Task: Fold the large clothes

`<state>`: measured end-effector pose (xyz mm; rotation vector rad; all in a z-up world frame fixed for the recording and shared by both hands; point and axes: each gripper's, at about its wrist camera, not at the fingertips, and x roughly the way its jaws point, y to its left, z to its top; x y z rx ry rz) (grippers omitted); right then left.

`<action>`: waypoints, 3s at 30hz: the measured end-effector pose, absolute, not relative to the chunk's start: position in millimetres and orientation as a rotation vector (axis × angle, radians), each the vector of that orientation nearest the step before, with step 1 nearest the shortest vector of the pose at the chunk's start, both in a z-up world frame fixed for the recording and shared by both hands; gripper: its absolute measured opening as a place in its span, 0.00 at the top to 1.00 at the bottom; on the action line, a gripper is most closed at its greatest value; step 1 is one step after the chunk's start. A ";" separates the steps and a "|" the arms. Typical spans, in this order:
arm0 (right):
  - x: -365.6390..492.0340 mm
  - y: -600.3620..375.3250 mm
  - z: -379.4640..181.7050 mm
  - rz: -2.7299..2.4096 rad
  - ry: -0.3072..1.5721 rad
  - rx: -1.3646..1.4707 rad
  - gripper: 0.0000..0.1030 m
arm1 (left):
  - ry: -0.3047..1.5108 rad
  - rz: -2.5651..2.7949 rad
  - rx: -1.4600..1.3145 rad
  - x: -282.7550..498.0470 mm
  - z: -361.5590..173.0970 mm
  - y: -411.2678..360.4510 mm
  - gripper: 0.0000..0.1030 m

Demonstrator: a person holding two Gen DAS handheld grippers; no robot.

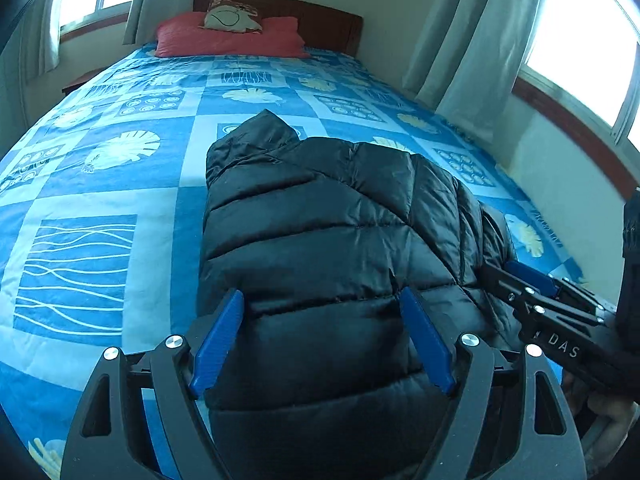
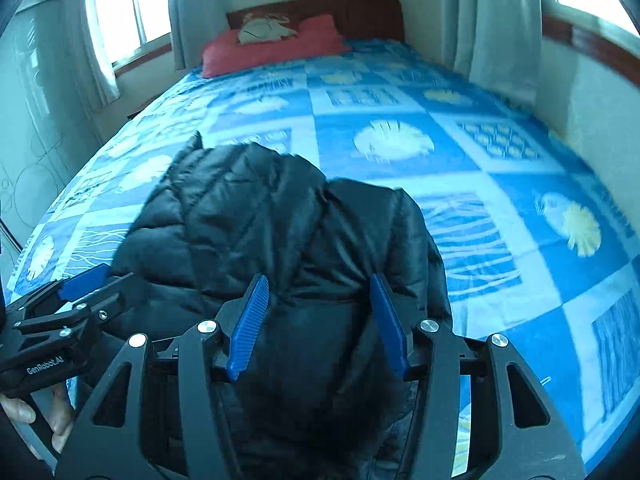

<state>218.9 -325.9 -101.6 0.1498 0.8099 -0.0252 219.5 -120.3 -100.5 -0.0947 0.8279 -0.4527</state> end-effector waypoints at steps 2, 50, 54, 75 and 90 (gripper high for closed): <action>222.2 -331.4 -115.2 -0.008 0.821 0.176 0.50 | 0.836 -0.446 -0.082 221.3 -105.9 -125.4 0.20; 201.8 -335.5 -102.8 -0.058 0.691 0.194 0.38 | 0.892 -0.348 -0.166 225.2 -97.8 -108.4 0.13; 185.3 -349.7 -80.5 -0.065 0.641 0.250 0.33 | 0.827 -0.332 -0.265 215.9 -78.3 -76.7 0.13; 210.0 -419.4 -184.5 0.085 0.858 0.837 0.06 | 1.028 -0.430 -0.930 232.3 -186.4 -33.8 0.10; 196.7 -390.3 -170.5 0.261 0.793 0.801 0.55 | 1.010 -0.562 -0.742 238.8 -166.4 -72.8 0.11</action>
